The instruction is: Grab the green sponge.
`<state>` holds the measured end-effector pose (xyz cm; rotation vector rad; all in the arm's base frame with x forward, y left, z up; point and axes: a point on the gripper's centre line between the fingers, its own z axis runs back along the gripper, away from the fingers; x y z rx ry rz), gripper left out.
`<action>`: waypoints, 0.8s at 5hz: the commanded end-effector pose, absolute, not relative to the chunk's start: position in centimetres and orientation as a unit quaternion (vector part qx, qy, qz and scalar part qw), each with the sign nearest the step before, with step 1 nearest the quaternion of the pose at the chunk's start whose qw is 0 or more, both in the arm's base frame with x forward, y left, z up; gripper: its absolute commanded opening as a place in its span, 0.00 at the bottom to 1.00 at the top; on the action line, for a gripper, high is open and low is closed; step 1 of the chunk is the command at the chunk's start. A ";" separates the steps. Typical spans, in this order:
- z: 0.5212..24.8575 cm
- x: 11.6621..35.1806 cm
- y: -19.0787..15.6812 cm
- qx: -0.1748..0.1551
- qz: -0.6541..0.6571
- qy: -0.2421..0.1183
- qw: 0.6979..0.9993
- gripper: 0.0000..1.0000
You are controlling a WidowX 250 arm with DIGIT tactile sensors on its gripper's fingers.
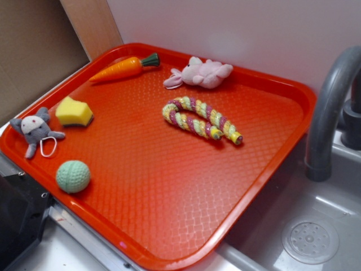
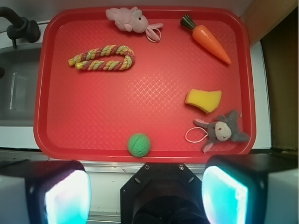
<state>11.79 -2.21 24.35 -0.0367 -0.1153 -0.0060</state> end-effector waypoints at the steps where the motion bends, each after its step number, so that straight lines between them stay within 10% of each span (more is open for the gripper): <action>1: 24.3 11.8 -2.2 -0.018 -0.003 -0.058 0.998 1.00; 4: 22.1 22.9 2.8 0.104 -0.232 -0.087 0.963 1.00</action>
